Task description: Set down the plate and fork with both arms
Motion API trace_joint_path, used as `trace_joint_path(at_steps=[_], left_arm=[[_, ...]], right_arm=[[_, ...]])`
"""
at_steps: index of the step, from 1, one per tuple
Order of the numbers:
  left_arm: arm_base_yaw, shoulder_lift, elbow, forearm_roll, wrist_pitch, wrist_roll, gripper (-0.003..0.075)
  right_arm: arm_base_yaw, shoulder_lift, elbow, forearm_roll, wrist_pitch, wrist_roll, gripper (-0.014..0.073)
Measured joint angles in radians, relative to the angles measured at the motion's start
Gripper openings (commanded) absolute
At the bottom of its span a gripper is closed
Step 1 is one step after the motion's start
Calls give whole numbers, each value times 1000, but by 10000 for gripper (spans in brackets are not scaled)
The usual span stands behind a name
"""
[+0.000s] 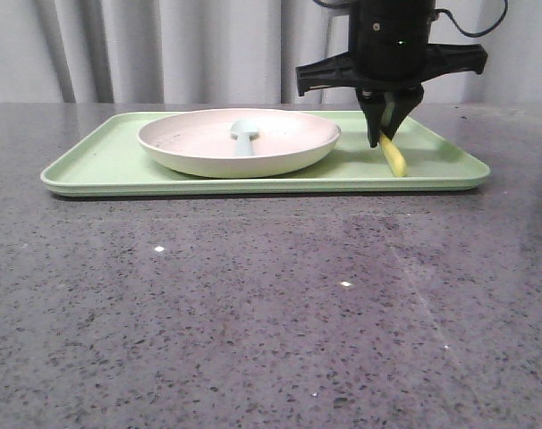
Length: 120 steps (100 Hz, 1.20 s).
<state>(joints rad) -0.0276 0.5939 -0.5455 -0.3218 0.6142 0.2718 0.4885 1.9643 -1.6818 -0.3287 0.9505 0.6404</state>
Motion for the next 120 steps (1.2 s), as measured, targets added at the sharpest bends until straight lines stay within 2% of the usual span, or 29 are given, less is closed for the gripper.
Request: trace_joint_path(at_steps=[33, 50, 57, 120], left_arm=[[0, 0, 0, 0, 0, 0, 336], [0, 0, 0, 0, 0, 0, 336], [0, 0, 0, 0, 0, 0, 336], [0, 0, 0, 0, 0, 0, 336]], right_arm=[[0, 0, 0, 1, 0, 0, -8], [0, 0, 0, 2, 0, 0, 170], [0, 0, 0, 2, 0, 0, 206], [0, -7, 0, 2, 4, -10, 206]])
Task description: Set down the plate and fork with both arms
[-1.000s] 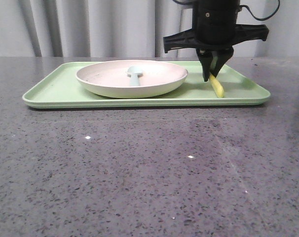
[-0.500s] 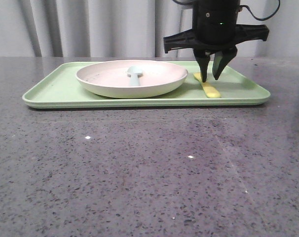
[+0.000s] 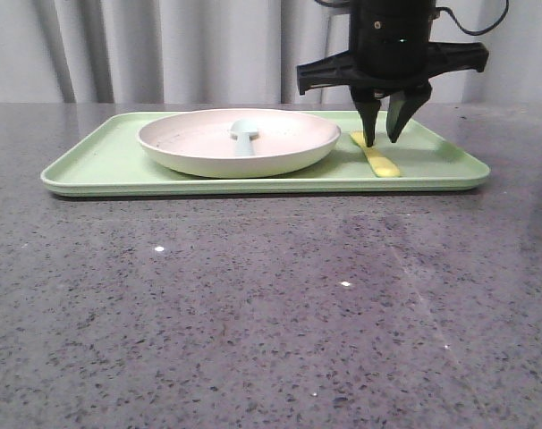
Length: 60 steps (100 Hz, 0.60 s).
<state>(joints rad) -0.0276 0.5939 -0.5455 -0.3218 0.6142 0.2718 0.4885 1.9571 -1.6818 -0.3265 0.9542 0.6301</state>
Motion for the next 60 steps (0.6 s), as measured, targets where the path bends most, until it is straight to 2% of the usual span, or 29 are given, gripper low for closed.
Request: trace_joint_path(at_steps=[41, 60], left_arm=[[0, 0, 0, 0, 0, 0, 336], [0, 0, 0, 0, 0, 0, 336]], right_arm=[[0, -221, 8, -2, -6, -113, 206], [0, -383, 118, -52, -45, -124, 206]])
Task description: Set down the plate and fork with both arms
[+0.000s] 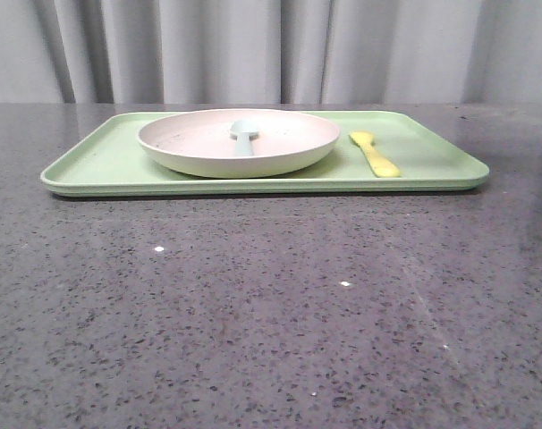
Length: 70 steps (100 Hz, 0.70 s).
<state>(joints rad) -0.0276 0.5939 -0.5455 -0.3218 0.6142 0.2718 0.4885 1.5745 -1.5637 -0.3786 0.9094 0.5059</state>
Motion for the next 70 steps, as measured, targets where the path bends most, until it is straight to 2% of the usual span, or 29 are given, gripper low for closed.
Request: trace_joint_path(at_steps=[31, 70], left_arm=[[0, 0, 0, 0, 0, 0, 336], [0, 0, 0, 0, 0, 0, 336]], right_arm=[[-17, -302, 310, -76, -63, 26, 206], [-172, -702, 678, -98, -115, 50, 206]])
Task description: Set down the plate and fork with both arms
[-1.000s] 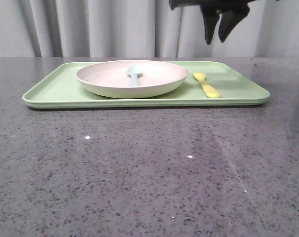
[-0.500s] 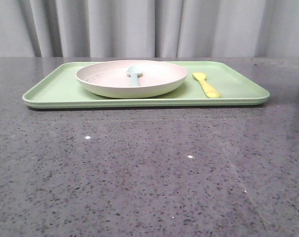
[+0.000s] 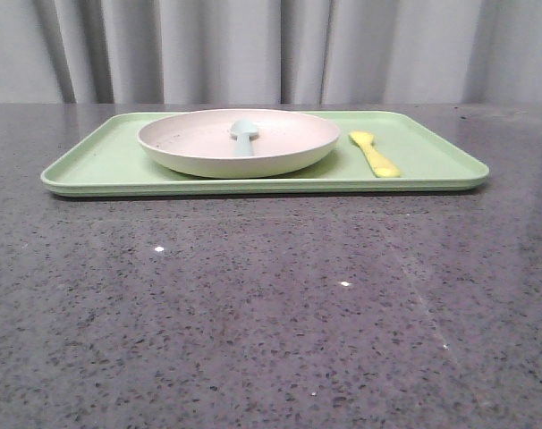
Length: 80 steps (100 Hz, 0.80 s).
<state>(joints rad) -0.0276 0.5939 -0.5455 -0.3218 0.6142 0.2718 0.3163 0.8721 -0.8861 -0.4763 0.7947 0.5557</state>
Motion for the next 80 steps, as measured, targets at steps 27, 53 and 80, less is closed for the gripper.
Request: trace_joint_path(at_steps=[27, 53, 80], left_arm=[[0, 0, 0, 0, 0, 0, 336], [0, 0, 0, 0, 0, 0, 336], [0, 0, 0, 0, 0, 0, 270]], right_arm=[[-13, -255, 166, -1, 15, 0, 206], [-13, -447, 312, -1, 17, 2, 205], [-13, -489, 345, -1, 24, 2, -46]])
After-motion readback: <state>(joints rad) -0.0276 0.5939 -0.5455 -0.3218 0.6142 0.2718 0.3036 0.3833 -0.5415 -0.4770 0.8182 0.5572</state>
